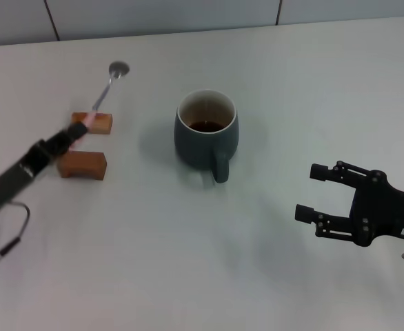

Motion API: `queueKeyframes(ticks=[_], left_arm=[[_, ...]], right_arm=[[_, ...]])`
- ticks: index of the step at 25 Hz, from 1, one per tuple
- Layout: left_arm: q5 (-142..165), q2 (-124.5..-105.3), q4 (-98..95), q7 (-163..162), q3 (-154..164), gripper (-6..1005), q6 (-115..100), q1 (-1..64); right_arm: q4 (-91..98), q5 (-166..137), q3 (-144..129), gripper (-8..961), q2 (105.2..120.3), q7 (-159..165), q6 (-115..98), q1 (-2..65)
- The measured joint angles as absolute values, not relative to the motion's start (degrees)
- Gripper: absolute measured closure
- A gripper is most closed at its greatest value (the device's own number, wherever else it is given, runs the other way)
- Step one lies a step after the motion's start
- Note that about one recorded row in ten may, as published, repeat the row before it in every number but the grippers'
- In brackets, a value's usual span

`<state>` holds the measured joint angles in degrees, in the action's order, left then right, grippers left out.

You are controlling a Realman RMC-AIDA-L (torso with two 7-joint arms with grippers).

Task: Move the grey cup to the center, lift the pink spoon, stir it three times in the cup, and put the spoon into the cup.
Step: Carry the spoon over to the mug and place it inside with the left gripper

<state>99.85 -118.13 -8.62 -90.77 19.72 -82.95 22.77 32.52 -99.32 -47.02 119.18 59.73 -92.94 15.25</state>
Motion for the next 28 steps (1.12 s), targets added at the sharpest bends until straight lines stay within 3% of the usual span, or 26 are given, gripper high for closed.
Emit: queueKeyframes(ticks=[11,18,28], left_arm=[[104.38,-117.7,-40.95,-101.93,30.74,872,-86.77,29.21],[105.91,-114.18,-58.33,-106.74,43.03,871,-89.4,31.35],[118.7,-112.61,-68.82,-111.1,43.71,871,-98.6,38.74]], right_arm=[[33.06,-99.31,-47.02,126,119.1,60.61,-92.89,15.7],[33.12,-99.32,-46.99,127,119.09,61.04,-92.89,15.87],[33.22,-99.31,-47.03,126,119.09,61.34,-92.9,15.99]])
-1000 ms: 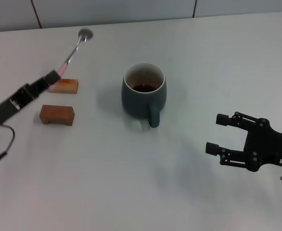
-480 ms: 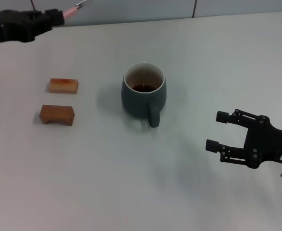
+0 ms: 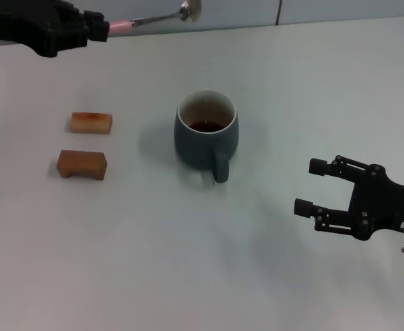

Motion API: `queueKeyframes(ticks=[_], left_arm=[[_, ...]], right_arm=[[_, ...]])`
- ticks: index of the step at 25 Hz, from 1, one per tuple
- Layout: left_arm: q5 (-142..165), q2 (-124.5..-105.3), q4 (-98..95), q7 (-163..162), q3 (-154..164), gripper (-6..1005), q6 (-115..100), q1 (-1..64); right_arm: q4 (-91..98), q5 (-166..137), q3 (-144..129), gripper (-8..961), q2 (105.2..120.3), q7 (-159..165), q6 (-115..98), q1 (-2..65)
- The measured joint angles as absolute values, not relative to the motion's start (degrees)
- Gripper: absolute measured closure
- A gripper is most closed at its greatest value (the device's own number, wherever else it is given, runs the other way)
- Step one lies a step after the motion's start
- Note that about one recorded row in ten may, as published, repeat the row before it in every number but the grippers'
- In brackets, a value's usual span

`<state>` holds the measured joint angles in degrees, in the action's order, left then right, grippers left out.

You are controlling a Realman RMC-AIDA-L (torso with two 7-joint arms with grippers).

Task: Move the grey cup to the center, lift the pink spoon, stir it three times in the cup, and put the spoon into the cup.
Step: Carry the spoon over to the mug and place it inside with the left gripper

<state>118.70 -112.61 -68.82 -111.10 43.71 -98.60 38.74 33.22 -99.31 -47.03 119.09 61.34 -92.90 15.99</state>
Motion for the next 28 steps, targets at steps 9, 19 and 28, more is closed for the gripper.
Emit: queueKeyframes(ticks=[9,19,28], left_arm=[[132.51,-115.44,-72.29,-112.73,44.93,870,-103.23,48.62],[143.5,-117.97,-73.09,-112.87,47.24,870,-104.81,55.47],[150.36,-118.0,-75.49,-113.28,49.2,869,-107.78,58.59]], right_arm=[[33.23,-99.31,-47.01,126,119.09,61.35,-92.9,15.82],[33.22,-99.31,-46.49,126,119.09,61.34,-92.89,14.9],[33.37,-99.33,-46.4,126,118.95,61.34,-92.96,14.6]])
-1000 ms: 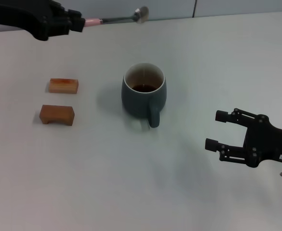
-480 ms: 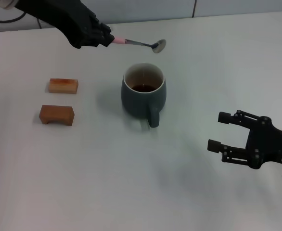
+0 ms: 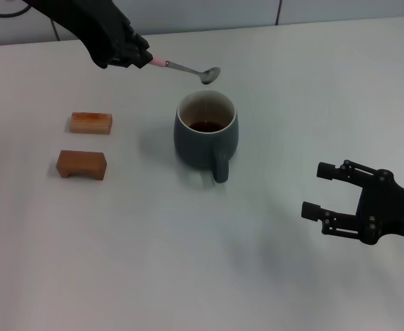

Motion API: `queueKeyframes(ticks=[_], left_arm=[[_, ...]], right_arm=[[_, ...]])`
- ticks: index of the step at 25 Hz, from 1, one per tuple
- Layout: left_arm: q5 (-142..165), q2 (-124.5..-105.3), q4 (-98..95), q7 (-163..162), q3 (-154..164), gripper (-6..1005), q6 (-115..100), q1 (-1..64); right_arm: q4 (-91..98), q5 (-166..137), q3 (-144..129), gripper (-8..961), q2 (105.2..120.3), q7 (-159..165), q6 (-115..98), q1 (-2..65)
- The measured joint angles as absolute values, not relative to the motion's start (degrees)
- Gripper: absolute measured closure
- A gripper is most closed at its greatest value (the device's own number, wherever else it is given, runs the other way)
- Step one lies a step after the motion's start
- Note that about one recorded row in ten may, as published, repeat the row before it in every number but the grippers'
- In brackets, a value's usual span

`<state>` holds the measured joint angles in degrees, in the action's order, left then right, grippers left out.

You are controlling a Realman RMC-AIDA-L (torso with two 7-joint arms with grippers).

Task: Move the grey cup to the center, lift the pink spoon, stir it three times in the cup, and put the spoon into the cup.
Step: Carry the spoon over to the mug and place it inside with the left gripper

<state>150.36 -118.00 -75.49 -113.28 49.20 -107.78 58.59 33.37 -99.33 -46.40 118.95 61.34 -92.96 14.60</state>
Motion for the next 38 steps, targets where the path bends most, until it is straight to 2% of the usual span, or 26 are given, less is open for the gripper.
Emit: queueKeyframes(ticks=[17,38], left_arm=[[155.23,-118.48,-75.48,-114.44,57.32,868,-107.89,60.7],[158.66,-118.75,-66.23,-114.37,61.67,867,-103.22,65.51]], right_arm=[[33.84,-99.41,-46.43,127,118.91,61.35,-93.43,14.61],[33.92,-99.55,-46.94,126,118.91,61.35,-92.99,14.67]])
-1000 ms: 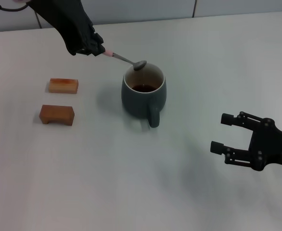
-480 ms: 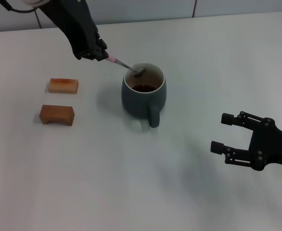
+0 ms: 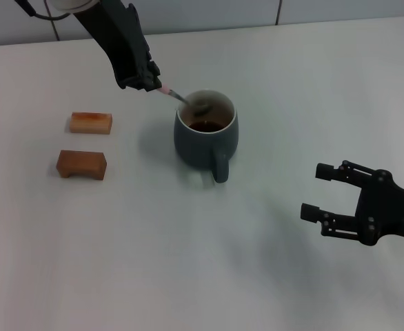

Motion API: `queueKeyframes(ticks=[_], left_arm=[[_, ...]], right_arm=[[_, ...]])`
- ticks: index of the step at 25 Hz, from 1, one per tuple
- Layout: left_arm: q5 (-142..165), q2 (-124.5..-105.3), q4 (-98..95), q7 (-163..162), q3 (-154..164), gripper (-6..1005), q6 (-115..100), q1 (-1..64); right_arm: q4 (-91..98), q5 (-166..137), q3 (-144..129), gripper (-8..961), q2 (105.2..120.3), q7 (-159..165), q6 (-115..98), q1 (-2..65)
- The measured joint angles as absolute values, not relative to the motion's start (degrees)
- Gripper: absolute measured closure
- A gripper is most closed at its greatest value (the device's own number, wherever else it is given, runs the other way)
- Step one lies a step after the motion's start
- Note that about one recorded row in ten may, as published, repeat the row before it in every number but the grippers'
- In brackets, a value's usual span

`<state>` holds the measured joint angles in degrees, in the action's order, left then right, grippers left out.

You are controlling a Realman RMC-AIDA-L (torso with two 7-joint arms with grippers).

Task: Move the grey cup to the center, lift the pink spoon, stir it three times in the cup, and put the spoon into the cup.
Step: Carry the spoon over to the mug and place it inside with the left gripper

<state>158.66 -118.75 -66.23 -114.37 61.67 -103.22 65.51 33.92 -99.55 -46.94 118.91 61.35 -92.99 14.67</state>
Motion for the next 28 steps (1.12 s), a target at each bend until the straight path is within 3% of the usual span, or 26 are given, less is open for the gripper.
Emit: queueKeyframes(ticks=[18,28], left_arm=[[160.29,-119.05,-57.56,-113.86,63.92,866,-97.64,69.43],[157.14,-119.1,-58.85,-115.66,68.61,866,-99.51,67.74]], right_arm=[[33.86,-99.59,-46.93,126,118.91,61.35,-92.98,15.19],[33.82,-99.58,-46.98,126,118.91,61.35,-92.96,15.64]])
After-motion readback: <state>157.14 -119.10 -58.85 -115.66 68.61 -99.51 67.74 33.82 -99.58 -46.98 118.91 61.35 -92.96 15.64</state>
